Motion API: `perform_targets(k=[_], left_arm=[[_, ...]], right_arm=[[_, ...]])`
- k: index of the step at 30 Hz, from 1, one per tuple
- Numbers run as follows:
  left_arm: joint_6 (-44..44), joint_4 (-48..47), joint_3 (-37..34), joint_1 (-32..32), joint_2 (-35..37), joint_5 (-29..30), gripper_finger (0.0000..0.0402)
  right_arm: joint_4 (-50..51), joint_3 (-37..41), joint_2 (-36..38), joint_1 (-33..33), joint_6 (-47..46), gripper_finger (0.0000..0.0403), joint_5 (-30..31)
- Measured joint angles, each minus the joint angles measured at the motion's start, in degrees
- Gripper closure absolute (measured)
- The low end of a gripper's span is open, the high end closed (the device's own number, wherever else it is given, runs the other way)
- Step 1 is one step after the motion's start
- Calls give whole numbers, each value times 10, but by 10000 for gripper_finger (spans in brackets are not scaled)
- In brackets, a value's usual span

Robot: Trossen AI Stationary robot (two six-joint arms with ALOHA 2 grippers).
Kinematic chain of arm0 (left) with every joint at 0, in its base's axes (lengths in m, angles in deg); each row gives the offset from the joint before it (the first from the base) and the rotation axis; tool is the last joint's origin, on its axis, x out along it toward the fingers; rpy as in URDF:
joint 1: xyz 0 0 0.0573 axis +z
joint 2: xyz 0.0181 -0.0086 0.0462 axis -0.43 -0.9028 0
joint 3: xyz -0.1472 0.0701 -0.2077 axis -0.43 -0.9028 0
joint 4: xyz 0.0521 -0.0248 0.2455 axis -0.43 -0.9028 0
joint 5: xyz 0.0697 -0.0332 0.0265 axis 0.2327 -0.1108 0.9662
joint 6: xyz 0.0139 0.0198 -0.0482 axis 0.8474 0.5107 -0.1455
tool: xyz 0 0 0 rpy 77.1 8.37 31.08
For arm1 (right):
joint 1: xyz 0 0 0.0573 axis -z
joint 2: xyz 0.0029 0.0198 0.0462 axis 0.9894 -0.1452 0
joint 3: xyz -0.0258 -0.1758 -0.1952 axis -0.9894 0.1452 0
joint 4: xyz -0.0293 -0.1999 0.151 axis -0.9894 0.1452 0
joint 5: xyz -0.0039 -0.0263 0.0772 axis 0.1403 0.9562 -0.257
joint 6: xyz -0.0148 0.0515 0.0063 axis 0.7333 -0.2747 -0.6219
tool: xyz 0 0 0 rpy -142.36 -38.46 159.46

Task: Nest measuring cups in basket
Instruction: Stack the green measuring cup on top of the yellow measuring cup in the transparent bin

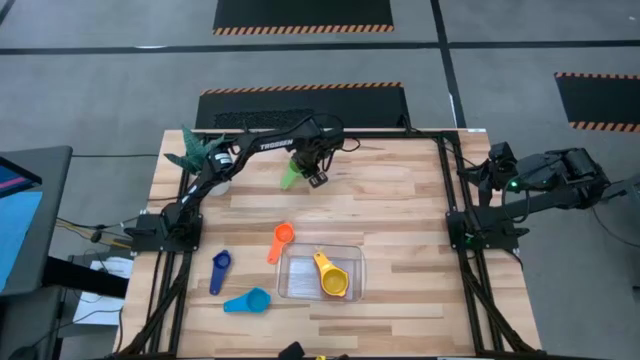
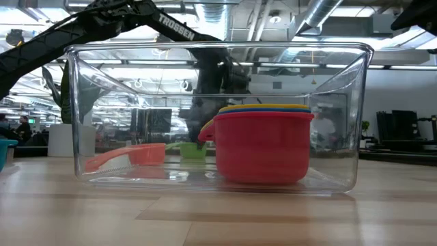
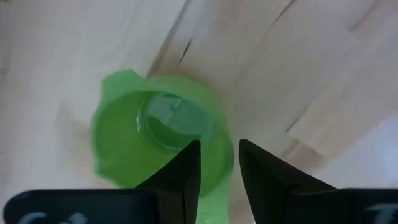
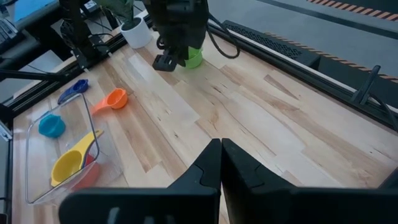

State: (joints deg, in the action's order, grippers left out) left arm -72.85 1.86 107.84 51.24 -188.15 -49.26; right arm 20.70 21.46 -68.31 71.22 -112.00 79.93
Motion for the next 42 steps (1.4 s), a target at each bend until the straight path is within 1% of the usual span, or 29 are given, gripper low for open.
perform_targets(k=[3, 7, 9, 11, 12, 16, 19, 22, 24, 25, 27, 29, 31, 33, 36, 39, 40, 42], left_arm=[[3, 28, -16, 0, 2, -8, 303], [23, 25, -28, 0, 0, -54, 310], [29, 14, -29, -1, 1, -72, 336], [30, 1, -29, -3, 1, -87, 379], [29, -1, -28, -4, 1, -92, 389], [29, -34, -1, -16, 2, -135, 398], [33, -74, 49, -38, 3, -184, 399], [50, -83, 110, -70, 4, -294, 400], [54, -85, 156, -101, 4, -337, 400], [55, -72, 162, -119, 9, -348, 401], [54, -33, 141, -154, 36, -368, 401], [59, -33, 139, -195, 48, -358, 401], [68, -45, 142, -235, 54, -313, 401], [80, -55, 147, -278, 57, -242, 401], [104, -72, 148, -335, 58, -111, 401], [114, -76, 148, -375, 58, 7, 401], [122, -73, 148, -383, 58, 31, 401], [155, -69, 148, -396, 58, 51, 401]], right_arm=[[0, 0, 0, 0, 0, 377, 0], [0, 0, 0, 0, 0, 377, 0], [0, 0, 0, 0, 0, 377, 0], [0, 0, 0, 0, 0, 377, 0], [0, 0, 0, 0, 0, 377, 0], [-1, 0, 0, 0, 0, 377, 0], [-3, 0, 0, 0, 0, 377, 0], [-5, 0, 0, 0, -1, 377, 0], [-5, 0, 0, 0, -1, 377, 0], [-5, 0, 0, 0, -1, 377, 0], [-5, 0, 0, 0, -2, 377, 0], [-5, 0, 0, 0, -2, 377, 0], [-5, 0, 0, 0, -2, 377, 0], [-5, 0, 0, 0, -2, 377, 0], [-5, 0, 0, 0, -1, 377, 0], [-5, 0, 0, 0, -1, 377, 0], [-5, 0, 0, 0, -1, 377, 0], [-5, 0, 0, 0, -1, 377, 0]])
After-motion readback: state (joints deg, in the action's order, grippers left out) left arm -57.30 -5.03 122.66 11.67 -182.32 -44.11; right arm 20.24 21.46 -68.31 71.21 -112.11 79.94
